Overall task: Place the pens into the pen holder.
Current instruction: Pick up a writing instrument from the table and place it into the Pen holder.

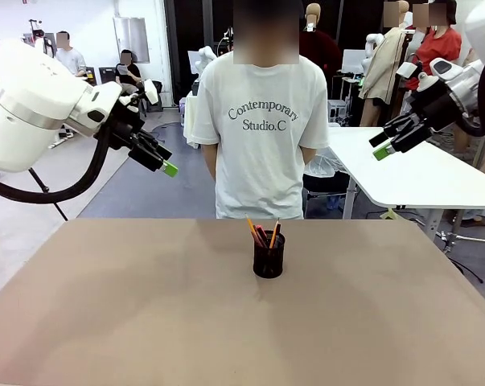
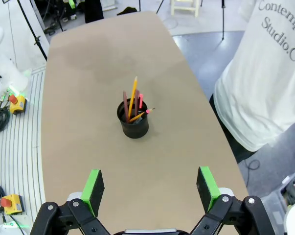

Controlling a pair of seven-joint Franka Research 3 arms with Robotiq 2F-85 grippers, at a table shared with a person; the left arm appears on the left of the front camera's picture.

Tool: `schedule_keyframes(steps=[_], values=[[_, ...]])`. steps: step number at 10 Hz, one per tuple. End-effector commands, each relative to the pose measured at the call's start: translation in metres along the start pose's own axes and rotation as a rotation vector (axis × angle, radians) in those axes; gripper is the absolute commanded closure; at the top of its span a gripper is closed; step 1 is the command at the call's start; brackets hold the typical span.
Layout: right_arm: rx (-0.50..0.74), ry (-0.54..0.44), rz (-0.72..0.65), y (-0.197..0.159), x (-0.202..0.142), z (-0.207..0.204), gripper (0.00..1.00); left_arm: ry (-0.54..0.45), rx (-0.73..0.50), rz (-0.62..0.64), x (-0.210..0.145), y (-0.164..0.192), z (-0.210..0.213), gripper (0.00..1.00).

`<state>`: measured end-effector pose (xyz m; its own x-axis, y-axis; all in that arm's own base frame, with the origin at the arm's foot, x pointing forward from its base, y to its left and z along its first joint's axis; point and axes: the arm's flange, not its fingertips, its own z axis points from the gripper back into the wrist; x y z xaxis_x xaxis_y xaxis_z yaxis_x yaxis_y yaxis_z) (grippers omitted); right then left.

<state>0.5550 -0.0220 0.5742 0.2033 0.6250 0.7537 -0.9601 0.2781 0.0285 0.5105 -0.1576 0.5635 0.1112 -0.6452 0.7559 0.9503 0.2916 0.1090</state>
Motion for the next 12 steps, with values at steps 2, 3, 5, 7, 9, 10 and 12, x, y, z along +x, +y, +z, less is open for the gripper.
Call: schedule_keyframes(steps=[2,3,5,7,9,10,12], values=[[-0.002,0.000,-0.003,0.0054,-0.0010,-0.0005,0.00,-0.002,0.004,0.004,-0.0011,0.0004,0.0021,0.00],[-0.002,0.000,-0.003,0.0054,-0.0010,-0.0005,0.00,-0.002,0.004,0.004,-0.0011,0.0004,0.0021,0.00],[-0.002,0.000,-0.003,0.0054,-0.0010,-0.0005,0.00,-0.002,0.004,0.004,-0.0011,0.0004,0.0021,0.00],[-0.002,0.000,-0.003,0.0054,-0.0010,-0.0005,0.00,-0.002,0.004,0.004,-0.0011,0.0004,0.0021,0.00],[-0.002,0.000,-0.003,0.0054,-0.0010,-0.0005,0.00,-0.002,0.004,0.004,-0.0011,0.0004,0.0021,0.00],[-0.002,0.000,-0.003,0.0054,-0.0010,-0.0005,0.00,-0.002,0.004,0.004,-0.0011,0.0004,0.0021,0.00],[-0.002,0.000,-0.003,0.0054,-0.0010,-0.0005,0.00,-0.002,0.004,0.004,-0.0011,0.0004,0.0021,0.00]])
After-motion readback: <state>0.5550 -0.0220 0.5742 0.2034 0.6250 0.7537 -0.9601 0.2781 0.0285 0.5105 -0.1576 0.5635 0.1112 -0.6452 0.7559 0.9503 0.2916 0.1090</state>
